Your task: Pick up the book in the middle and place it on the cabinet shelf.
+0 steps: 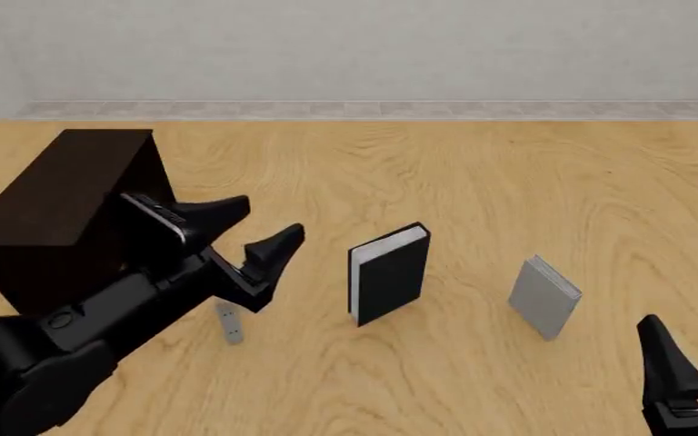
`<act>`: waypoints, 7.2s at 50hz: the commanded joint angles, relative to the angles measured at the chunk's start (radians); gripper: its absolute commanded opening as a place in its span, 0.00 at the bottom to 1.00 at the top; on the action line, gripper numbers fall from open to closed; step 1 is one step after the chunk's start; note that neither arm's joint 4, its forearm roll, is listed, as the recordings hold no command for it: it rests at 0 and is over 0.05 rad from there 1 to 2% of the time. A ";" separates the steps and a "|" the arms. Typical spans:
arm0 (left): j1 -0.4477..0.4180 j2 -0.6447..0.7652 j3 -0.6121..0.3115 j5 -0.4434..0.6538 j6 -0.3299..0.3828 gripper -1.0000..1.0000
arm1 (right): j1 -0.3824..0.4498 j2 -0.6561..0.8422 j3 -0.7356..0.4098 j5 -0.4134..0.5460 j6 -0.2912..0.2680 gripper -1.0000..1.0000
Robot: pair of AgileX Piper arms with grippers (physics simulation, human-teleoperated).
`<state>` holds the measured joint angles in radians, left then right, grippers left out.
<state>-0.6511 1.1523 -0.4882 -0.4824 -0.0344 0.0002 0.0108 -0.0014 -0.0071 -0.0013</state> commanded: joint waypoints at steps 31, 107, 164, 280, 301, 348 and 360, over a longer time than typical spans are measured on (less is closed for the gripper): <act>-0.040 0.217 -0.046 -0.117 -0.013 1.00 | 0.000 0.000 0.000 0.000 0.000 1.00; -0.103 0.478 -0.145 -0.180 0.003 1.00 | 0.000 0.000 0.000 0.000 0.000 1.00; -0.101 0.628 -0.311 -0.130 0.026 1.00 | 0.000 0.000 0.000 0.000 0.000 1.00; -0.086 0.235 -0.259 0.009 0.080 0.00 | 0.000 0.000 0.000 0.000 0.000 1.00; 0.004 0.105 -0.334 0.126 0.132 0.00 | 0.000 0.000 0.000 0.000 0.000 1.00; 0.209 0.121 -0.685 0.478 0.285 0.00 | 0.000 0.000 0.000 0.000 0.000 1.00; 0.241 0.100 -0.697 0.504 0.340 0.00 | 0.000 0.000 0.000 0.000 0.000 1.00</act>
<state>-0.4456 1.2667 -1.1389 -0.0137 0.2419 0.0002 0.0109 -0.0013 -0.0073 -0.0013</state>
